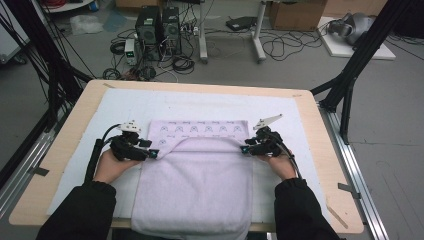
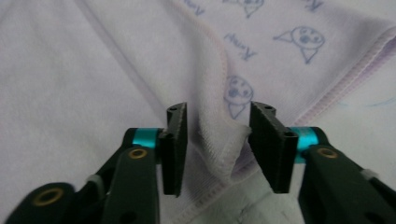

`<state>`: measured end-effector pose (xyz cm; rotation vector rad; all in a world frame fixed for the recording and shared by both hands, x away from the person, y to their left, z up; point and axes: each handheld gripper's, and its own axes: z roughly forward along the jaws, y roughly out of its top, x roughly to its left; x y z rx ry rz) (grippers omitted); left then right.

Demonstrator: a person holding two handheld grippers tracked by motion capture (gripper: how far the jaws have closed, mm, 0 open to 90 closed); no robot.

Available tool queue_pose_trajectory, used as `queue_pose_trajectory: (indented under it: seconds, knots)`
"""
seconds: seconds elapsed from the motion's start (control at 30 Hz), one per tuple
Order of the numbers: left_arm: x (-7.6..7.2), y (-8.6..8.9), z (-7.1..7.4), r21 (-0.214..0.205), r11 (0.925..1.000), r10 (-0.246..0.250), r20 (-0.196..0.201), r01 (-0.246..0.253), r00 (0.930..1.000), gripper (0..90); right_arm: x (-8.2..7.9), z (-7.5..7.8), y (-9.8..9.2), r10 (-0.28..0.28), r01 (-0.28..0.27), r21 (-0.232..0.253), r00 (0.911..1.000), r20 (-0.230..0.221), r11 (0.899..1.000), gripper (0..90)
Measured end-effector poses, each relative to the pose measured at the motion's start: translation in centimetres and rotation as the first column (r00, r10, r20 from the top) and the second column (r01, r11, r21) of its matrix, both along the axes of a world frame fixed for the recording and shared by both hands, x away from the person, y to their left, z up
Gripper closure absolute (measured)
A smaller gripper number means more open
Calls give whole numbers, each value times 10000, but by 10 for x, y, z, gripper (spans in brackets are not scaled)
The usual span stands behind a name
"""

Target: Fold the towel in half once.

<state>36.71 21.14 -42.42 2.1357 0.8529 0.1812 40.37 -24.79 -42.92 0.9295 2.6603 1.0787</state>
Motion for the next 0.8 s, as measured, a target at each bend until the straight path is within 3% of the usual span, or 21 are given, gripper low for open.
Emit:
queue_pose_trajectory:
  seconds: [0.1, 0.23, 0.3, 0.37, 0.53, 0.67, 0.77, 0.8]
  knots:
    - [-1, -6, -4, 228, 9993, -296, -12, 297, 9996, 476, -4, -2, -1, 184, -185, 132, 9998, 53, 9997, 732]
    - [-2, -9, -7, 738, 9963, -457, 186, 442, 9988, 778, -8, -1, 0, 378, -380, 175, 9992, 131, 9991, 782]
    - [-3, -7, -5, 650, 9974, -335, 312, 314, 9990, 834, -10, 3, 0, 343, -350, 197, 9987, 370, 9992, 785]
    - [-4, -4, -2, 621, 9978, -268, 389, 243, 9989, 849, -12, 8, -2, 291, -318, 513, 9982, 531, 9982, 789]
    - [-14, 9, 16, -18, 10000, -46, 690, 47, 9976, 852, -25, 27, -7, 397, -510, 1019, 9932, 1097, 9935, 790]
    - [-39, 19, 31, -449, 9987, -173, 1055, 222, 9943, 851, -45, 42, -12, 658, -819, 1302, 9902, 1231, 9881, 789]
    - [-64, 22, 32, -237, 9987, -420, 1164, 450, 9923, 851, -68, 48, -12, 991, -1134, 1230, 9882, 1168, 9859, 789]
    - [-70, 22, 32, -216, 9986, -456, 1194, 485, 9918, 850, -80, 49, -11, 1128, -1297, 1255, 9846, 1337, 9836, 789]
